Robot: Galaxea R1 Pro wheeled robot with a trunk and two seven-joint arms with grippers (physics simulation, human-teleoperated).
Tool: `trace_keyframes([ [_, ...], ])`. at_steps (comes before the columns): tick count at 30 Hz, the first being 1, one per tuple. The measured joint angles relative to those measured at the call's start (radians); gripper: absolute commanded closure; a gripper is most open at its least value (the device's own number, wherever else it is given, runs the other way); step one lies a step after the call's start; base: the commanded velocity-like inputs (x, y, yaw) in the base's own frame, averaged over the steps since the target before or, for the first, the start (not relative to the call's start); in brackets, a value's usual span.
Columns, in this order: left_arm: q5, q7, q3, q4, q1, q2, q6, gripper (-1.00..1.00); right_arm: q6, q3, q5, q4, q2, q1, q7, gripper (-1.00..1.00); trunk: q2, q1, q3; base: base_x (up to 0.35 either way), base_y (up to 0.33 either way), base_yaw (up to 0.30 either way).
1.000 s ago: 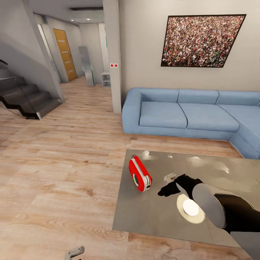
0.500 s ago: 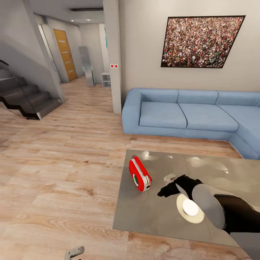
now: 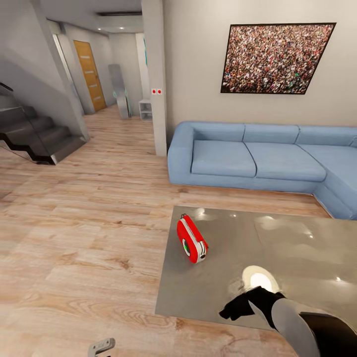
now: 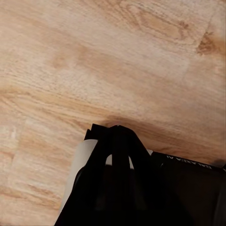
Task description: Turn on the radio receiver that's on the table in the living room.
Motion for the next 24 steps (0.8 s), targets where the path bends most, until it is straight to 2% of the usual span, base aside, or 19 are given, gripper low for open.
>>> trace_keyframes([
  [4, -0.001, 0.0, 0.0, 0.0, 0.0, 0.0, 0.0, 1.0, -0.111, 0.0, -0.001, 0.0, -0.024, 0.101, -0.015, -1.0, 0.028, -0.015, 0.013, 0.0, 0.0, 0.0],
  [8, -0.001, 0.002, -0.001, 0.0, 0.0, 0.003, 0.0, 1.0, -0.161, 0.0, -0.004, 0.0, -0.044, 0.198, -0.103, -1.0, 0.056, -0.031, 0.025, 0.0, 0.0, 0.0],
  [12, -0.001, 0.009, -0.001, 0.0, 0.0, 0.014, 0.0, 1.0, -0.208, -0.001, -0.006, 0.0, -0.055, 0.285, -0.232, -1.0, 0.084, -0.046, 0.038, 0.0, 0.0, 0.0],
  [15, -0.001, 0.01, -0.002, 0.0, 0.001, 0.019, 0.0, 1.0, -0.219, -0.002, -0.007, 0.0, -0.057, 0.327, -0.334, -1.0, 0.105, -0.058, 0.047, 0.0, 0.0, 0.0],
  [17, -0.001, 0.012, -0.002, 0.001, 0.003, 0.025, 0.0, 1.0, -0.222, -0.003, -0.008, 0.0, -0.056, 0.366, -0.442, -1.0, 0.112, -0.061, 0.05, 0.0, 0.0, 0.0],
  [22, 0.001, 0.012, -0.002, 0.003, 0.016, 0.034, 0.001, 1.0, -0.224, -0.005, -0.008, 0.0, -0.053, 0.404, -0.643, -1.0, 0.112, -0.061, 0.05, 0.0, 0.0, 0.0],
  [24, 0.001, 0.012, -0.002, 0.003, 0.028, 0.032, 0.001, 1.0, -0.223, -0.005, -0.007, 0.0, -0.051, 0.407, -0.669, -1.0, 0.112, -0.061, 0.05, 0.0, 0.0, 0.0],
])
